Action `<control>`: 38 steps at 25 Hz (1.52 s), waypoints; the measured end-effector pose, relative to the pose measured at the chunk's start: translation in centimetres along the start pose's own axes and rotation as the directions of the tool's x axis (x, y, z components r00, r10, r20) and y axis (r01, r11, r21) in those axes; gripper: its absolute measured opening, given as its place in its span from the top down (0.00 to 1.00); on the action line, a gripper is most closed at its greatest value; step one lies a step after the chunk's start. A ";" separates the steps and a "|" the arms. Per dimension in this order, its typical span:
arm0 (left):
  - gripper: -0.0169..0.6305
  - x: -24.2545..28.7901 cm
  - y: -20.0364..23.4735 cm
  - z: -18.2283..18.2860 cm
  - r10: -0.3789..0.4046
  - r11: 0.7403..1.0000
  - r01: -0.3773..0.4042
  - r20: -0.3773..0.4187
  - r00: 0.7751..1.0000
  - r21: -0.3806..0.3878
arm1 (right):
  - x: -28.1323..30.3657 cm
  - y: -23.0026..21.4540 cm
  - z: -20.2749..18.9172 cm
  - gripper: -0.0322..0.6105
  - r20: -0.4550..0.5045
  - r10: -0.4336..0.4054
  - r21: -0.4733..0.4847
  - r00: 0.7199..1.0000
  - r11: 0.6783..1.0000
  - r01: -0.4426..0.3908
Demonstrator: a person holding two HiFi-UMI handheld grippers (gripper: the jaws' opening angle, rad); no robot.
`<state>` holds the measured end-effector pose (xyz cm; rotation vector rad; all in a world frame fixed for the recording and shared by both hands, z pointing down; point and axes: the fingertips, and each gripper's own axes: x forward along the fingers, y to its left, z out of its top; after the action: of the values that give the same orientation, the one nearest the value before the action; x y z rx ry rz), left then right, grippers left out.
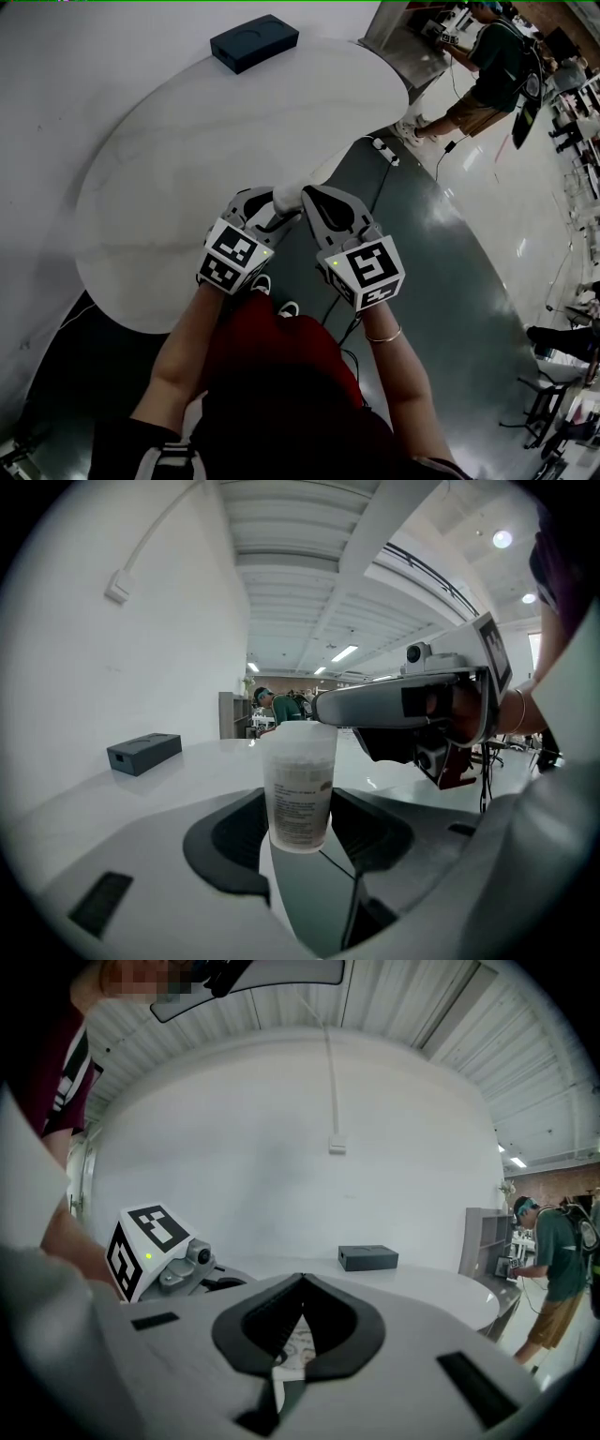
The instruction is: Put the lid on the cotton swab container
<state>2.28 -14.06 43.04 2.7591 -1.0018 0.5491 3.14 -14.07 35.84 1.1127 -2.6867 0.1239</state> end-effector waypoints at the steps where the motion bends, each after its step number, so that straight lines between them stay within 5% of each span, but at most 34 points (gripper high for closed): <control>1: 0.62 -0.1 0.1 0.1 0.003 1.000 -0.003 0.003 1.000 -0.001 | 0.0 0.0 0.0 0.93 0.000 0.001 -0.004 1.000 1.000 -0.001; 20: 0.62 -1.8 3.7 -1.7 0.124 0.992 -0.124 -0.029 0.992 -0.005 | 1.7 0.1 -0.5 0.92 0.021 -0.013 0.055 1.000 0.998 0.012; 38: 0.62 -2.2 11.1 -7.1 0.245 0.964 -0.253 -0.099 0.964 -0.081 | 5.5 -0.5 -5.1 0.92 -0.114 -0.024 0.137 0.993 0.990 0.040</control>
<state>-8.47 -19.32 48.98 2.5200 -1.3277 0.6348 0.69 -17.37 42.10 1.1518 -2.5928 0.3628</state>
